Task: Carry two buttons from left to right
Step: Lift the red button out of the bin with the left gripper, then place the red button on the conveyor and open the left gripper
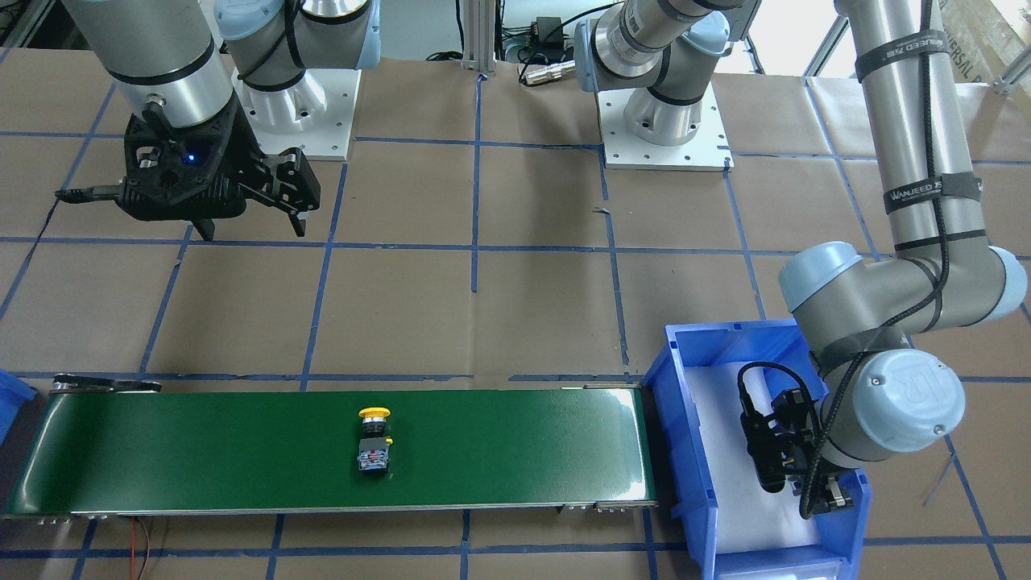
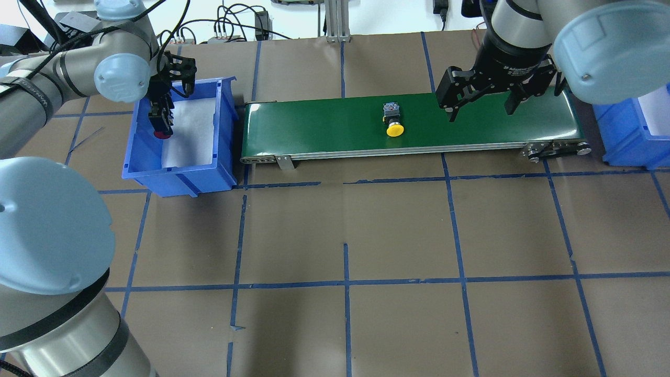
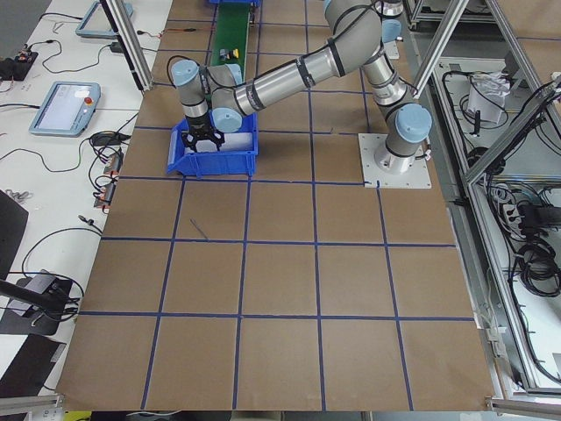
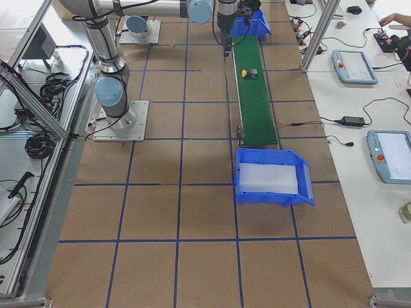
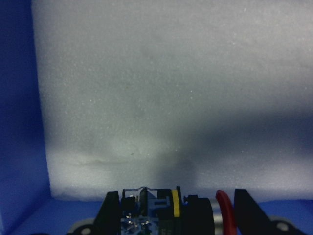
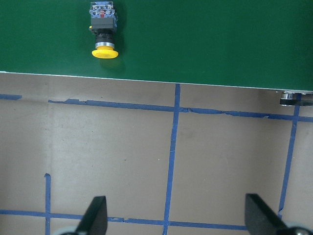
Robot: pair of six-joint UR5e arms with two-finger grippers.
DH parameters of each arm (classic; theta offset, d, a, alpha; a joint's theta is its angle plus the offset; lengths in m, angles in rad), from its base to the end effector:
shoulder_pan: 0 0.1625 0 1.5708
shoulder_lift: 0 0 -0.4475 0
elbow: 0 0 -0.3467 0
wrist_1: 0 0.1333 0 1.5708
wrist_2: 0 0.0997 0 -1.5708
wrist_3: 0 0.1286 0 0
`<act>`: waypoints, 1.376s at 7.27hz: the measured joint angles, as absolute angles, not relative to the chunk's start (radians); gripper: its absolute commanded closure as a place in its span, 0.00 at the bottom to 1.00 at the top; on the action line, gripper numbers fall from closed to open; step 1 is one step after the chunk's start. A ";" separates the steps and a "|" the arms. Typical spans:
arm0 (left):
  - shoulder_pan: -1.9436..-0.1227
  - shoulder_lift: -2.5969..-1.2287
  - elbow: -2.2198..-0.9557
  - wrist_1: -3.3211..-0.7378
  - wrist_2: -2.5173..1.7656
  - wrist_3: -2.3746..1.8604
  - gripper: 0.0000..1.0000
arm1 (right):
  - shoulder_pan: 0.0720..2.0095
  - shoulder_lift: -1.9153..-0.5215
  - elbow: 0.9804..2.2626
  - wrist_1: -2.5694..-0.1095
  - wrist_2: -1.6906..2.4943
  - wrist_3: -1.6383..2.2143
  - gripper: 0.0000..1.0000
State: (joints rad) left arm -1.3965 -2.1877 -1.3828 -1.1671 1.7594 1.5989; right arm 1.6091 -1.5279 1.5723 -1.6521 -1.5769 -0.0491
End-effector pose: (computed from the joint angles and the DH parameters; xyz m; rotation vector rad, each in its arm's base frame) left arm 0.0088 -0.6794 0.2545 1.9844 2.2924 0.2464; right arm 0.1504 -0.4645 0.4694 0.1368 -3.1318 0.0578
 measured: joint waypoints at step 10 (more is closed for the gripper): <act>-1.606 -1.996 -1.365 -1.314 1.724 1.155 0.21 | 1.609 -1.528 1.574 -1.652 -1.577 -0.049 0.00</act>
